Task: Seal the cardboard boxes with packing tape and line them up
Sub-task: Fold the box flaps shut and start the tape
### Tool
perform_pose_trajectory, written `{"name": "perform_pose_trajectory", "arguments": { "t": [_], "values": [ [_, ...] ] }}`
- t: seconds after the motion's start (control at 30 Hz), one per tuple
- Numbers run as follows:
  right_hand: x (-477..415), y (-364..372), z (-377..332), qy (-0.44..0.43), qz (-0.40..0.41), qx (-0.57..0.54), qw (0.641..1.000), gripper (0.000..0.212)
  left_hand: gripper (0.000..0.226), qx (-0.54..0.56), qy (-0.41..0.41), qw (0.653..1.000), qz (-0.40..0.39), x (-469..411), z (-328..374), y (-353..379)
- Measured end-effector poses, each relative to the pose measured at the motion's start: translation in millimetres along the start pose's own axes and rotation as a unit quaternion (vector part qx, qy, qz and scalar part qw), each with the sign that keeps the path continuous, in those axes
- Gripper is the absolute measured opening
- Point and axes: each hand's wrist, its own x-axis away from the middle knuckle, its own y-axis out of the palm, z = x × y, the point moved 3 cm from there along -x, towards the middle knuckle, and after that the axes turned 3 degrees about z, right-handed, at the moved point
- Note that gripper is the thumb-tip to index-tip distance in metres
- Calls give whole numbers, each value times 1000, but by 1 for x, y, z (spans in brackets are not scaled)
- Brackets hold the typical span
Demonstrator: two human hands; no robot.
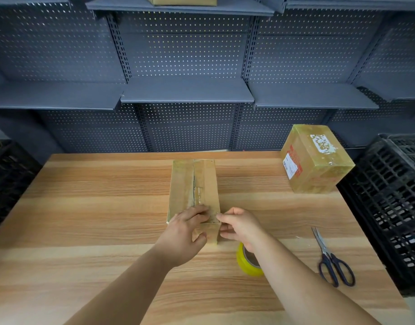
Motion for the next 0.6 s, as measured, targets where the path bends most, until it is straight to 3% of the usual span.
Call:
{"name": "perform_pose_trajectory", "arguments": {
  "t": [0.2,0.37,0.6],
  "values": [
    [-1,4,-3,-41,33,69,996,17,57,8,-8,1000,-5,0,-1,1],
    [5,1,6,-30,-10,-13,999,21,57,10,-8,1000,2,-1,2,-1],
    [7,7,5,-23,29,-4,999,21,55,9,-10,1000,2,-1,5,-2]
  ]
}}
